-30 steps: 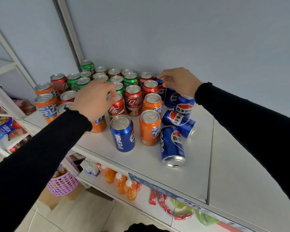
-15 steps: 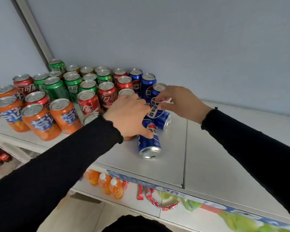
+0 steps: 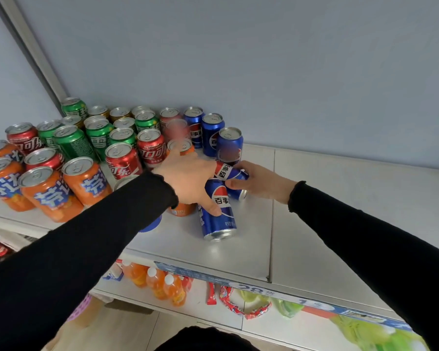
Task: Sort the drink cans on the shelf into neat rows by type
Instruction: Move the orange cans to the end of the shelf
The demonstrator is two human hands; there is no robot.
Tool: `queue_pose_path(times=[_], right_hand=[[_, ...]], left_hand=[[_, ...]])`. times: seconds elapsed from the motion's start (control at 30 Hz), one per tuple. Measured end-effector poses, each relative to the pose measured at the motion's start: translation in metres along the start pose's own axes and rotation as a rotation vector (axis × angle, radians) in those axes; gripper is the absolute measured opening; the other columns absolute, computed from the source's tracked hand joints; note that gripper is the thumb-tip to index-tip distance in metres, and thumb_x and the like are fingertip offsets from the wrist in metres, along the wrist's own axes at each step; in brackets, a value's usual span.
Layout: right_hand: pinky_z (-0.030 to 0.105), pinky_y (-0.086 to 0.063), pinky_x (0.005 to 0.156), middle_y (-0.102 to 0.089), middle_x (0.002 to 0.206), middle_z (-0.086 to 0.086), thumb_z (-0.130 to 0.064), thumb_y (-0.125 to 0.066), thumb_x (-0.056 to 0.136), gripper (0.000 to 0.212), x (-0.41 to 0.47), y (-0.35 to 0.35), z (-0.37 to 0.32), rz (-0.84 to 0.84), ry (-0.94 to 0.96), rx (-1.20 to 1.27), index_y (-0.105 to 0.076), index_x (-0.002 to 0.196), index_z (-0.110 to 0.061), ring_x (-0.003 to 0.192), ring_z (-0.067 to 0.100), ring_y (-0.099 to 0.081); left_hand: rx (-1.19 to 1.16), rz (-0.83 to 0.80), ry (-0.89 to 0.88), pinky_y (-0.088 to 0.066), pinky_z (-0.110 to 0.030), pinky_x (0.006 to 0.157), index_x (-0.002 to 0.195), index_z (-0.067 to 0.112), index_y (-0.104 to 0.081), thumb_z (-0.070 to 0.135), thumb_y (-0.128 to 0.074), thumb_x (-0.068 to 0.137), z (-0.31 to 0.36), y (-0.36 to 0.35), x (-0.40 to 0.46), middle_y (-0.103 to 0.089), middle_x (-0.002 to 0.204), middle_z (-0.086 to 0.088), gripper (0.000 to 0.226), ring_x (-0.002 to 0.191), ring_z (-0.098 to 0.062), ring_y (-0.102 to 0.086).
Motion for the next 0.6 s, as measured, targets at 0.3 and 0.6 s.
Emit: queue_pose_path(times=[0.3, 0.6], right_hand=[[0.037, -0.052, 0.102, -0.059, 0.133, 0.005, -0.008, -0.072, 0.089, 0.056, -0.021, -0.018, 0.028, 0.057, 0.125, 0.486, -0.045, 0.138, -0.014, 0.121, 0.022, -0.06], [0.043, -0.051, 0.104, -0.058, 0.129, -0.003, -0.012, -0.076, 0.086, 0.063, -0.008, -0.024, 0.031, 0.248, 0.144, 0.32, -0.039, 0.136, -0.019, 0.118, 0.016, -0.06]], left_hand=[[0.059, 0.453, -0.076, -0.016, -0.058, 0.12, 0.091, 0.035, -0.029, 0.059, -0.072, 0.075, 0.0, -0.006, -0.042, -0.035, 0.086, 0.015, 0.051, 0.099, -0.015, -0.05], [0.06, 0.511, -0.068, -0.018, -0.054, 0.121, 0.088, 0.033, -0.049, 0.038, -0.078, 0.076, -0.002, -0.012, -0.044, -0.044, 0.089, 0.015, 0.032, 0.099, -0.016, -0.051]])
Point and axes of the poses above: each hand's wrist, its own x-axis towards the middle knuckle, its own y-axis out of the back of the hand, z = x × y, the point moved 3 cm from there along x, towards the middle knuckle
